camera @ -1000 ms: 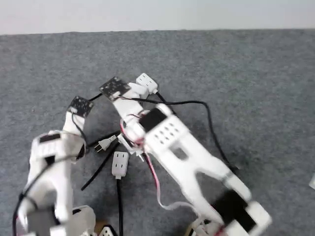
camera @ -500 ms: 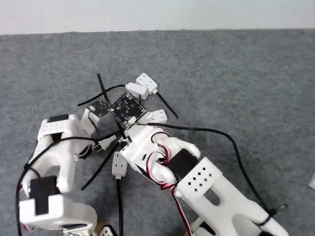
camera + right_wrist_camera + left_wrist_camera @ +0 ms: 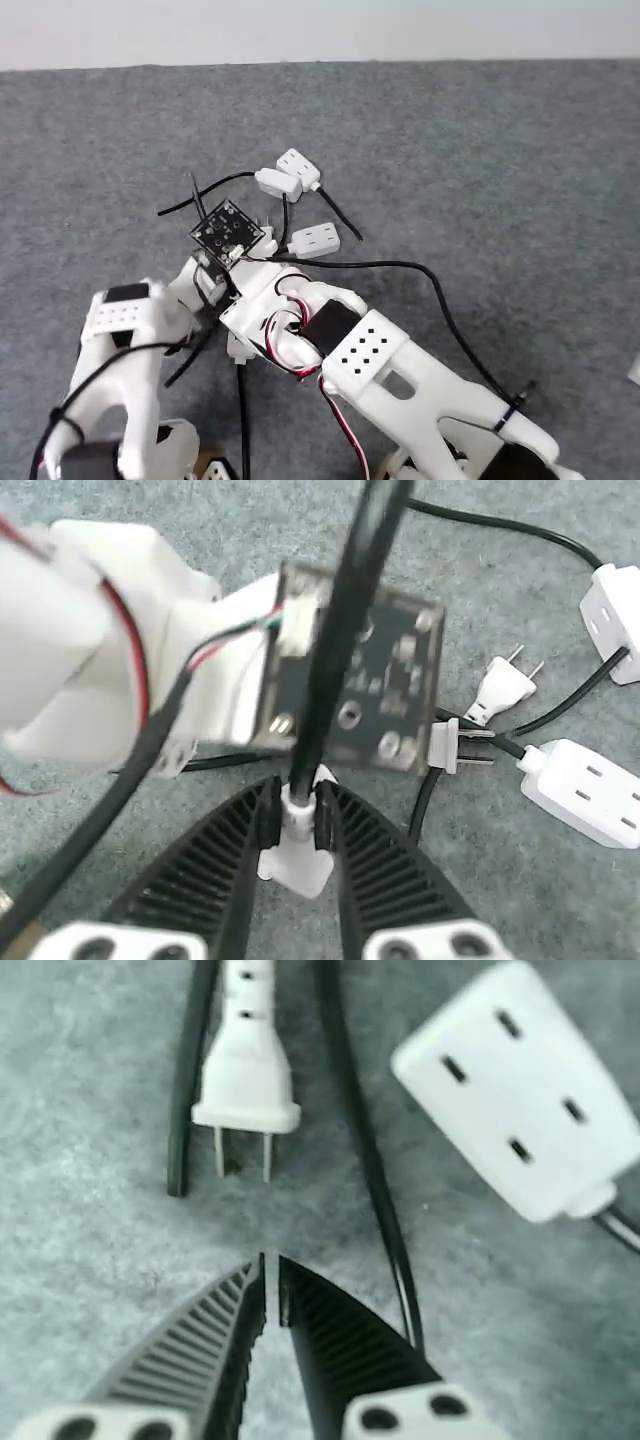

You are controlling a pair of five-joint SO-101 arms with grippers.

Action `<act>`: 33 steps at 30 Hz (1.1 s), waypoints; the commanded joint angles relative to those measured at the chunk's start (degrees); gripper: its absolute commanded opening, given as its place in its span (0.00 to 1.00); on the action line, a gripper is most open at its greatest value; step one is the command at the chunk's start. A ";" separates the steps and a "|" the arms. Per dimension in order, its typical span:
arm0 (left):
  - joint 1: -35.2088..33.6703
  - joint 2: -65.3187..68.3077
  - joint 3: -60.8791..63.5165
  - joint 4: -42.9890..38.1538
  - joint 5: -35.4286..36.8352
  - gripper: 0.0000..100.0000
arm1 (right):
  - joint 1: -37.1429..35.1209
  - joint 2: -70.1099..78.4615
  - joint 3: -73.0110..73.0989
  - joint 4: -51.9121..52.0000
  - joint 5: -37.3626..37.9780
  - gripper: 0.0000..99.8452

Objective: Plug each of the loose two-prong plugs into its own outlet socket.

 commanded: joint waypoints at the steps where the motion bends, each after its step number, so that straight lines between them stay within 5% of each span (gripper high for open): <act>1: 1.14 -5.19 1.71 -1.23 -2.11 0.02 | -0.04 0.13 -1.67 -1.01 -0.62 0.01; 8: 1.76 -8.44 4.26 -4.13 0.09 0.02 | 1.36 0.13 -1.67 -0.84 -1.41 0.01; 14: -2.55 -8.79 5.05 -16.09 20.57 0.02 | 2.86 0.31 -1.32 -1.27 -6.42 0.01; 22: -7.47 -8.79 4.70 -23.21 34.73 0.02 | 2.95 7.96 -1.32 -8.22 -6.33 0.01; 33: -7.91 -8.79 4.79 -23.21 34.02 0.02 | 4.00 12.53 -1.32 -10.07 -3.52 0.01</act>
